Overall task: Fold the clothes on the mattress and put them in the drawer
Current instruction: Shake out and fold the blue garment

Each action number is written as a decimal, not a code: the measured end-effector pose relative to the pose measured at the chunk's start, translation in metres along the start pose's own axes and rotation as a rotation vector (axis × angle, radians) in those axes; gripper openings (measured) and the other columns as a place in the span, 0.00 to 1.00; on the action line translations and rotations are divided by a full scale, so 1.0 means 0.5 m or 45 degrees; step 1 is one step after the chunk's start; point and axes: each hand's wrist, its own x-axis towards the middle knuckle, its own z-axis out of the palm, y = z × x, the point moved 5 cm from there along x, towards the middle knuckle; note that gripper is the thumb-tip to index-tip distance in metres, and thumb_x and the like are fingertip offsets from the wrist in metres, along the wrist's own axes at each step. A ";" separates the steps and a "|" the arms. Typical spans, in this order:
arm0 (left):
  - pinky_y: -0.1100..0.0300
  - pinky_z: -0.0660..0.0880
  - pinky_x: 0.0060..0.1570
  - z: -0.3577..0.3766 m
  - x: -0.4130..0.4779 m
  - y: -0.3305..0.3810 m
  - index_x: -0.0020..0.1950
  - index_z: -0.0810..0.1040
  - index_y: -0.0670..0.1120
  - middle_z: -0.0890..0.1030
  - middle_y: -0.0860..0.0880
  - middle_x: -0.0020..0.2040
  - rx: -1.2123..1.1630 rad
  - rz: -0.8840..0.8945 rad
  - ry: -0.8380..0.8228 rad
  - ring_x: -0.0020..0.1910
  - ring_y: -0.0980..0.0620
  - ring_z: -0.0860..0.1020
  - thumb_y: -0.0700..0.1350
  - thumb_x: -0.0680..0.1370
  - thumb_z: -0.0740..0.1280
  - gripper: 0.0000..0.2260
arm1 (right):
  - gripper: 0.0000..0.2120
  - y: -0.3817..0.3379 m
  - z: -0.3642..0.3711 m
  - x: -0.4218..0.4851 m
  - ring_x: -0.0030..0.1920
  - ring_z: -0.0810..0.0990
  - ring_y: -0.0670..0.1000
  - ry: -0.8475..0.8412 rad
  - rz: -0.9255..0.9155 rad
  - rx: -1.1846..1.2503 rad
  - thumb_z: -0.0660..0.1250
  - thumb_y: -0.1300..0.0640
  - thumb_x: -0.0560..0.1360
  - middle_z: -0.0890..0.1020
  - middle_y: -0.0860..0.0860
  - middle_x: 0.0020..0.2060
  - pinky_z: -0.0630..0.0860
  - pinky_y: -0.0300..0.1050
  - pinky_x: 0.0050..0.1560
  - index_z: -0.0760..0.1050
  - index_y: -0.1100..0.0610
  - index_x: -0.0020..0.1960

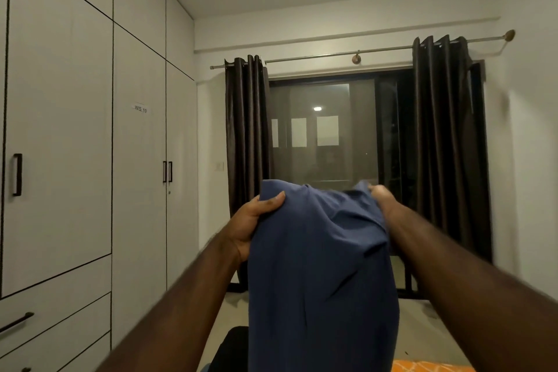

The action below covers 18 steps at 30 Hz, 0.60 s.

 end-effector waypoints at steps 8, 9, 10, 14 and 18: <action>0.53 0.80 0.45 0.034 0.003 0.017 0.65 0.79 0.41 0.86 0.43 0.53 -0.143 0.090 0.197 0.49 0.46 0.86 0.53 0.73 0.72 0.24 | 0.43 0.074 0.007 -0.034 0.58 0.81 0.59 -0.179 0.480 0.003 0.54 0.24 0.76 0.82 0.61 0.62 0.76 0.54 0.66 0.82 0.61 0.64; 0.55 0.81 0.42 0.036 0.005 0.019 0.66 0.78 0.42 0.87 0.44 0.51 -0.148 0.102 0.236 0.47 0.48 0.86 0.53 0.74 0.72 0.24 | 0.42 0.070 0.008 -0.039 0.56 0.82 0.60 -0.183 0.468 0.016 0.56 0.25 0.76 0.84 0.62 0.58 0.79 0.53 0.60 0.82 0.62 0.63; 0.57 0.82 0.38 0.036 0.007 0.020 0.66 0.77 0.42 0.87 0.44 0.49 -0.153 0.110 0.278 0.45 0.48 0.87 0.52 0.77 0.71 0.22 | 0.41 0.068 0.011 -0.037 0.55 0.83 0.61 -0.190 0.455 0.012 0.57 0.26 0.76 0.86 0.63 0.54 0.80 0.54 0.56 0.82 0.63 0.62; 0.58 0.81 0.34 0.030 0.020 0.016 0.66 0.78 0.43 0.87 0.43 0.50 -0.173 0.072 0.365 0.48 0.46 0.85 0.50 0.81 0.69 0.17 | 0.49 0.062 0.027 -0.039 0.53 0.85 0.64 -0.248 0.460 -0.015 0.70 0.25 0.68 0.86 0.63 0.52 0.83 0.58 0.51 0.71 0.65 0.70; 0.54 0.82 0.40 0.027 0.028 0.012 0.71 0.76 0.48 0.85 0.43 0.58 -0.120 0.056 0.292 0.55 0.44 0.83 0.47 0.79 0.70 0.20 | 0.34 0.046 0.038 -0.060 0.53 0.85 0.61 -0.370 0.382 -0.198 0.74 0.35 0.71 0.87 0.60 0.49 0.84 0.53 0.46 0.77 0.64 0.61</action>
